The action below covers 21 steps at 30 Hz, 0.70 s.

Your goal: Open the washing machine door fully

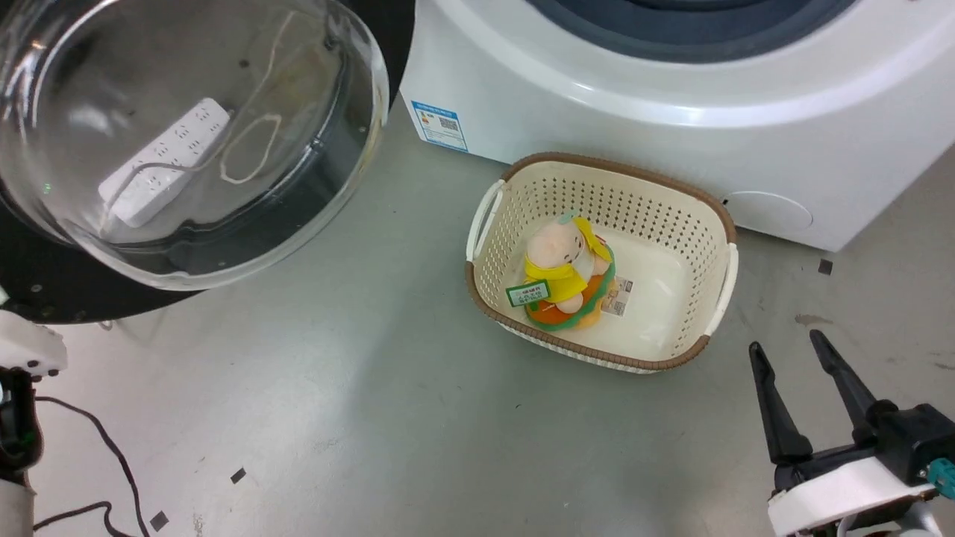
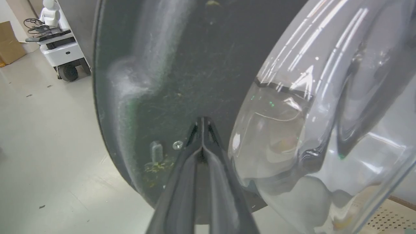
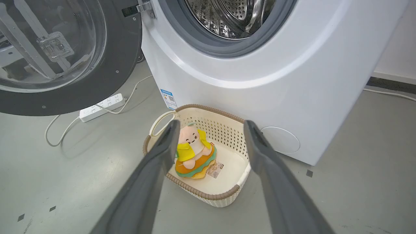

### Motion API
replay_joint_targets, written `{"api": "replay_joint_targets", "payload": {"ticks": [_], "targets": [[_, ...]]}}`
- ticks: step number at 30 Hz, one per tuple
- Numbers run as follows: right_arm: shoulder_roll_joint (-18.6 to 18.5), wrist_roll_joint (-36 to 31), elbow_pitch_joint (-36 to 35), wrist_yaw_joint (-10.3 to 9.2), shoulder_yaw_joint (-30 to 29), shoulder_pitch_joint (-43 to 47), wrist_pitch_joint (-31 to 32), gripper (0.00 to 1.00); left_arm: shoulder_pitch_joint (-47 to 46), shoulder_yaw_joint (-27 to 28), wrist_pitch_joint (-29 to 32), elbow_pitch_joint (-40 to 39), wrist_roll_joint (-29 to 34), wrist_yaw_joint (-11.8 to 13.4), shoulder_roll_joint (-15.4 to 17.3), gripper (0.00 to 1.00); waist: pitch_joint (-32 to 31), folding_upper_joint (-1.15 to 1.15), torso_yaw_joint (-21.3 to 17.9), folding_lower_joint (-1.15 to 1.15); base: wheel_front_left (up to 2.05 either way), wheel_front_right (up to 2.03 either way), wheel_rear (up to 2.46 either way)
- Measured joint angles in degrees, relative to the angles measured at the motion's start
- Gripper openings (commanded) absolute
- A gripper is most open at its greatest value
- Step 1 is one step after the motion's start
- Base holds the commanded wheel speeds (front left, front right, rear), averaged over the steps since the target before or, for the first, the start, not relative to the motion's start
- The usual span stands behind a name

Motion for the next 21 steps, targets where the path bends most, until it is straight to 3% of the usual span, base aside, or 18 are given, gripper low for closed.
{"api": "replay_joint_targets", "payload": {"ticks": [12, 15, 21], "targets": [[0.5, 0.0, 1.4, 0.00, -0.4, -0.8, -0.7, 1.00, -3.0, -1.6, -4.9, 5.2, 0.6, -2.7, 0.4, 0.00, -2.4, 0.00, -1.1, -0.01, 0.00, 0.00, 0.00], [1.3, 0.1, 2.2, 0.00, -0.4, -0.8, -1.4, 1.00, -2.7, -2.7, -5.8, 2.6, 1.6, -3.0, -0.5, 0.00, -4.2, 0.00, -1.4, -0.01, 0.00, 0.00, 0.00], [3.2, 0.3, 3.2, 0.01, -1.1, -0.7, -3.4, 1.00, 3.8, -6.6, -6.6, -8.0, 3.0, -2.8, -5.6, 0.00, -9.6, 0.00, -3.3, -0.02, 0.00, 0.00, 0.00]]}}
